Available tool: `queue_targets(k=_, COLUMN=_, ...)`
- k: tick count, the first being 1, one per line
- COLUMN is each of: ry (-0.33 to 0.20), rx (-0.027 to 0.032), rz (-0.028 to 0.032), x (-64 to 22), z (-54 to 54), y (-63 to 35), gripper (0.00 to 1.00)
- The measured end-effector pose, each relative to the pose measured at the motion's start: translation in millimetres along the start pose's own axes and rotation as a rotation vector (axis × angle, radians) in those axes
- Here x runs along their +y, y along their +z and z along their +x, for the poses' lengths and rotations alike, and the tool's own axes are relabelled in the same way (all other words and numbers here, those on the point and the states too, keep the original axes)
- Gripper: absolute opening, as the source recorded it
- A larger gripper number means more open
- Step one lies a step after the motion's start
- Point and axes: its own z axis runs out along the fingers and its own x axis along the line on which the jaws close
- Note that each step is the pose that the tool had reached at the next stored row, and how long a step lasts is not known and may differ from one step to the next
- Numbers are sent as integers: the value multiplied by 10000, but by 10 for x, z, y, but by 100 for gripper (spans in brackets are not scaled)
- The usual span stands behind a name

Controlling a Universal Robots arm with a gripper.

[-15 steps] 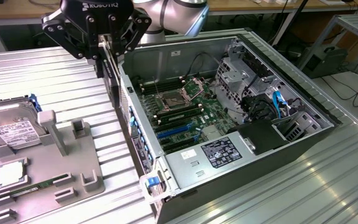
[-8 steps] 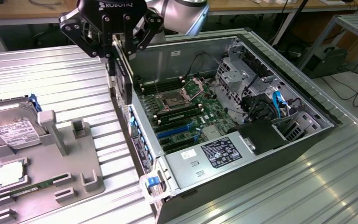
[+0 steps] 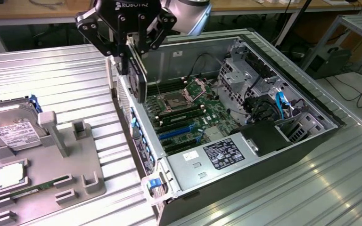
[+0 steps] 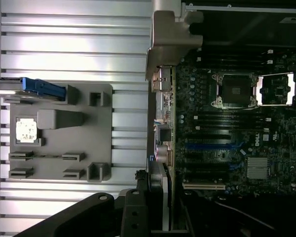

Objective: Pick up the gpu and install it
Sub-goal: 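Pick up the gpu and move the gpu toward the slot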

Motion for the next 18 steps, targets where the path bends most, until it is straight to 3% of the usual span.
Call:
queue_targets(k=15, ry=0, rx=1, rz=0, x=-11, z=-384, y=11, gripper=28)
queue_targets(k=16, ry=1, rx=1, rz=1, x=-14, z=-511, y=13, gripper=28)
queue_targets(k=18, ry=0, rx=1, rz=0, x=-16, z=-575, y=15, gripper=28)
